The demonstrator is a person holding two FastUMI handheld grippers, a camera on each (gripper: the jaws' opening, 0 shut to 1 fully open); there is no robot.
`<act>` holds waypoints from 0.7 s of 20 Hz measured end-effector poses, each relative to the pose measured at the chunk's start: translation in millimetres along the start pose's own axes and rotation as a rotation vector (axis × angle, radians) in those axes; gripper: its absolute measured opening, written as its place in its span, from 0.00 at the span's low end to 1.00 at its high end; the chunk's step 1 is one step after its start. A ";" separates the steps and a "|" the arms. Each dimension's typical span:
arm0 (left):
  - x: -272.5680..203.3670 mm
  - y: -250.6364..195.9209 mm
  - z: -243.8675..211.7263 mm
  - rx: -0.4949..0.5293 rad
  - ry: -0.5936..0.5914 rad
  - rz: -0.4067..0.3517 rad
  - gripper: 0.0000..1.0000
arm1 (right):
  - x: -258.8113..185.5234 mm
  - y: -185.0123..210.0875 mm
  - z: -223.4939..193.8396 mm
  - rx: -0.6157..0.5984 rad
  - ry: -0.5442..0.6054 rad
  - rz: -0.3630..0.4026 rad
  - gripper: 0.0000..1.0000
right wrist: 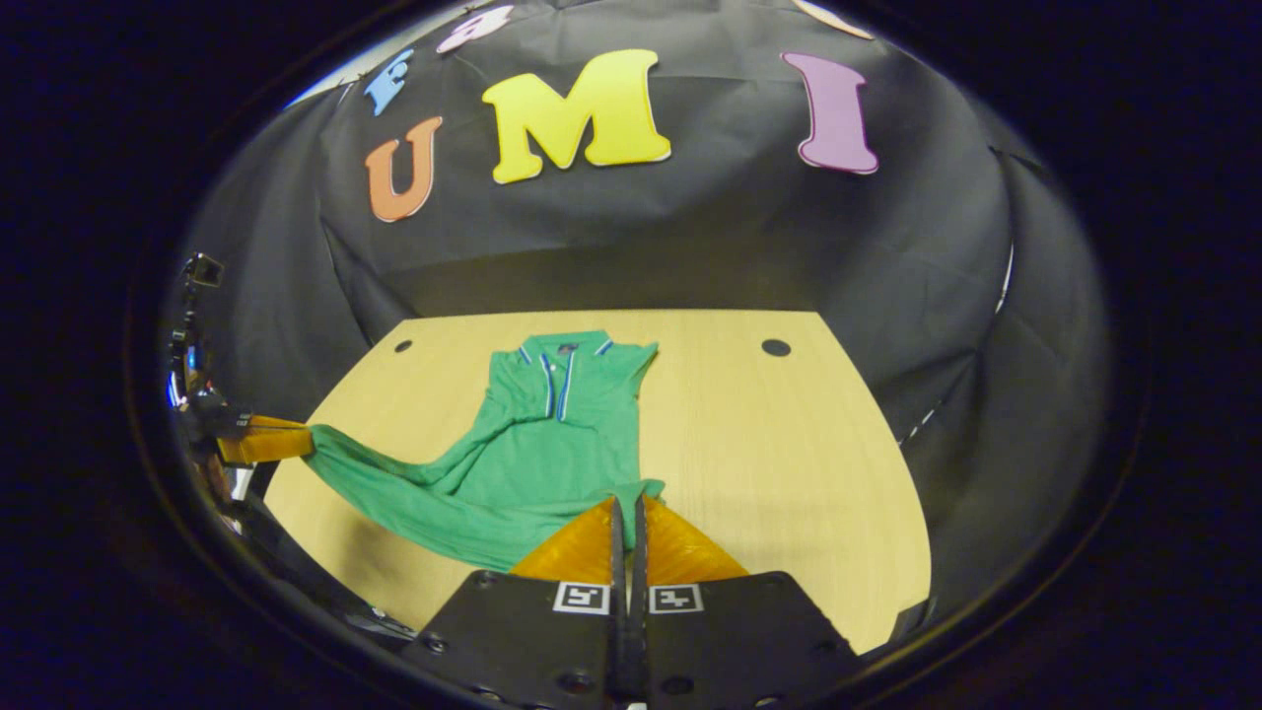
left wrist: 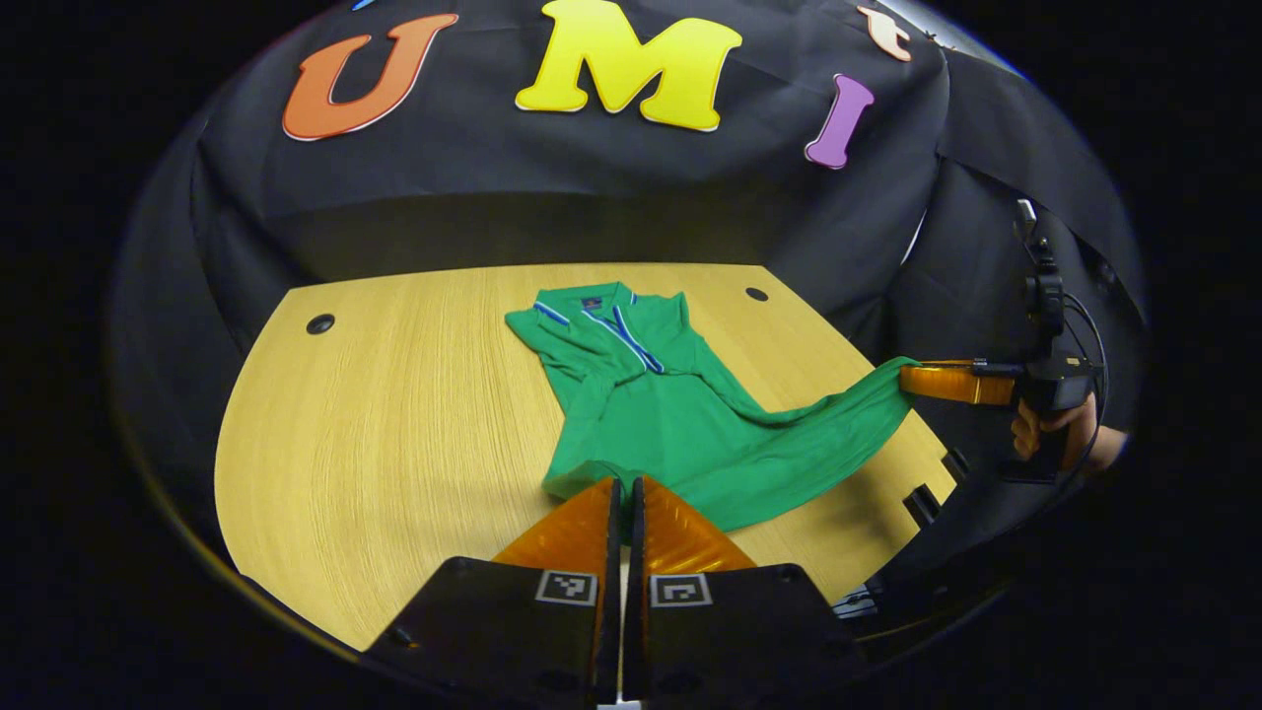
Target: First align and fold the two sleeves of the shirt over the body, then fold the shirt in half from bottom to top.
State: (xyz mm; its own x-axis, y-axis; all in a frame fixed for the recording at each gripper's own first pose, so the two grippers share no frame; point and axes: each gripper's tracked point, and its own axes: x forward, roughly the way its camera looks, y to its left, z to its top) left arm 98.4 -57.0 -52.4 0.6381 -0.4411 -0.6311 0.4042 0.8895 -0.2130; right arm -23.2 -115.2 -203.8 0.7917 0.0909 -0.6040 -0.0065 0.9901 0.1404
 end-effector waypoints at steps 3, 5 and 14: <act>8.6 12.1 34.0 0.004 -0.059 -0.011 0.07 | 4.5 3.8 30.0 0.013 -0.045 -0.019 0.00; 14.5 22.6 53.9 0.023 -0.084 0.003 0.07 | 17.1 4.4 51.1 0.014 -0.068 -0.028 0.00; 77.3 54.8 127.4 -0.049 -0.141 0.089 0.07 | 104.3 9.5 138.4 -0.031 -0.104 0.035 0.00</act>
State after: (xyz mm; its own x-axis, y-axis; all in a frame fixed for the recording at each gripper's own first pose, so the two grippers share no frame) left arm 253.4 -57.5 -17.8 0.7566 -0.3697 -0.5393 0.3119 0.9290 -0.1991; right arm 143.8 -111.2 -156.9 0.8500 0.1156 -0.5140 -0.0529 0.9894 0.1351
